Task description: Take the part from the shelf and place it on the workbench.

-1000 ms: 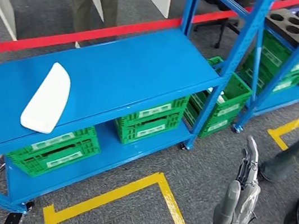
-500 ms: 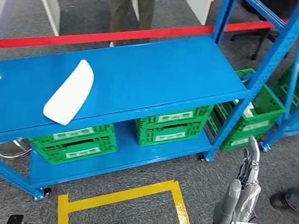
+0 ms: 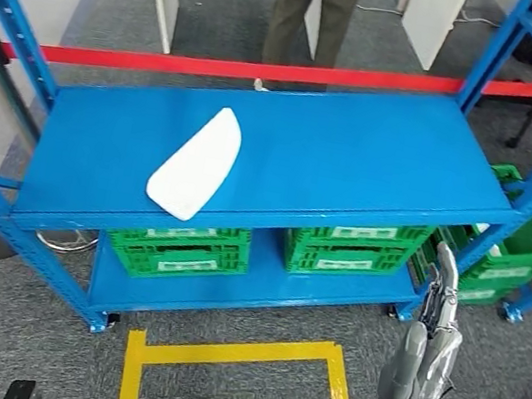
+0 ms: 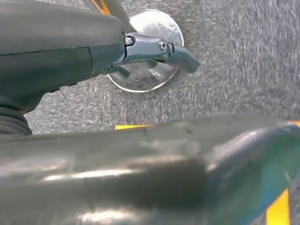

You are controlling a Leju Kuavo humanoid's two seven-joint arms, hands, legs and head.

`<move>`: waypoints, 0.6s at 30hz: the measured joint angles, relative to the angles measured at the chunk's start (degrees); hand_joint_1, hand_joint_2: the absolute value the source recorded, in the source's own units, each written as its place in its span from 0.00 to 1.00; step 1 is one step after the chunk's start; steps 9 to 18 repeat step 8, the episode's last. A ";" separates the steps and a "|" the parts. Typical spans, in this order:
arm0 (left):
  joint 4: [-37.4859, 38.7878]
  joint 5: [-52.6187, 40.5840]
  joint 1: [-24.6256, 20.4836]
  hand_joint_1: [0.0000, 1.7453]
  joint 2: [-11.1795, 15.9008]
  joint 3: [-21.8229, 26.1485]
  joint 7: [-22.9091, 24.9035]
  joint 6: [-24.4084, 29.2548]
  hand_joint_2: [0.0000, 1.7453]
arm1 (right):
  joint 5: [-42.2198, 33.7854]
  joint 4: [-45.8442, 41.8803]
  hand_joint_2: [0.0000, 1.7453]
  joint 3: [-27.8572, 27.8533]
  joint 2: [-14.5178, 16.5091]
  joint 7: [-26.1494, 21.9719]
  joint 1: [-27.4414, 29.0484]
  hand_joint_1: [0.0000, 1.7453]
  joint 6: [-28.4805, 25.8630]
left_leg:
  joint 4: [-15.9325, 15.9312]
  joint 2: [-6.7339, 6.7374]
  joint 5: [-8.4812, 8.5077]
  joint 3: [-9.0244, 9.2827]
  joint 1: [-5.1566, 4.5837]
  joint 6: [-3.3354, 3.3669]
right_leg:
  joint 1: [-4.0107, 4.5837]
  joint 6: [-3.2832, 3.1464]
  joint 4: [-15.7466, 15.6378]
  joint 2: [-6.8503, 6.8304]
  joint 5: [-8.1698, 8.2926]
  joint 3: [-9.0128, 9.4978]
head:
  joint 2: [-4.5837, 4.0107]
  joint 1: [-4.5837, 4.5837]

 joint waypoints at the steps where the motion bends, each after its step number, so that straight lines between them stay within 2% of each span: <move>1: 0.00 0.00 -0.01 0.00 0.02 -0.01 0.00 0.00 0.00 | 0.00 0.02 0.00 -0.04 -0.01 0.03 0.02 0.00 0.00 | 0.03 -0.71 -0.02 0.00 0.00 0.02 | -0.02 0.05 3.23 0.38 -0.88 -1.87 | 0.00 0.03; 2: 0.01 0.00 0.02 0.00 0.02 -0.01 0.00 0.00 0.00 | 0.00 0.02 0.00 -0.07 -0.01 0.04 0.03 0.00 -0.01 | 0.06 -1.44 -0.03 0.02 -0.01 0.02 | -0.02 0.07 4.80 0.54 -0.73 -3.03 | 0.00 0.03; 3: 0.01 0.00 0.06 0.00 0.01 -0.01 0.00 0.00 0.00 | 0.00 0.02 0.00 -0.08 -0.01 0.05 0.03 0.00 0.00 | 0.12 -2.23 -0.05 0.07 0.00 -0.01 | -0.02 0.04 4.14 0.67 0.61 -3.13 | 0.00 0.03; 4: 0.01 0.00 0.07 0.00 0.00 -0.01 0.00 0.00 0.00 | 0.00 0.02 0.00 -0.08 -0.01 0.06 0.03 0.00 0.00 | 0.20 -3.06 -0.10 0.13 0.03 -0.08 | -0.05 -0.04 1.32 0.98 2.86 -2.15 | 0.00 0.04; 5: 0.01 0.00 0.06 0.00 -0.02 -0.01 0.00 0.00 0.00 | 0.00 0.02 0.00 -0.08 -0.01 0.05 0.03 0.00 0.00 | 0.32 -3.84 -0.19 0.16 0.09 -0.22 | -0.14 -0.16 -2.62 1.86 5.14 -0.57 | 0.00 0.04; 6: 0.01 0.00 0.01 0.00 -0.03 0.00 0.00 0.00 0.00 | 0.00 0.02 0.00 -0.08 -0.01 0.06 0.04 0.00 0.00 | 0.57 -4.57 -0.31 0.08 0.05 -0.45 | -0.29 -0.29 -6.32 3.14 6.69 1.02 | 0.00 0.03; 7: 0.00 0.00 -0.01 0.00 -0.03 0.01 -0.01 0.00 0.00 | -0.01 0.02 0.00 -0.08 -0.01 0.07 0.04 0.00 -0.02 | 0.76 -5.22 -0.36 -0.11 0.10 -0.77 | -0.37 -0.45 -8.83 4.21 7.49 2.27 | 0.00 0.03; 8: 0.00 0.00 -0.02 0.00 -0.03 0.01 -0.01 0.00 0.00 | -0.01 0.01 0.00 -0.08 -0.01 0.07 0.04 0.00 -0.03 | 0.89 -5.52 -0.40 -0.22 0.09 -0.94 | -0.45 -0.52 -9.99 5.01 7.63 2.82 | 0.00 0.03; 18: 0.00 0.00 -0.02 0.00 -0.03 0.01 -0.01 0.00 0.00 | -0.01 0.01 0.00 -0.08 -0.01 0.07 0.04 0.00 -0.03 | 0.89 -5.52 -0.40 -0.22 0.09 -0.94 | -0.45 -0.52 -9.99 5.01 7.63 2.82 | 0.00 0.03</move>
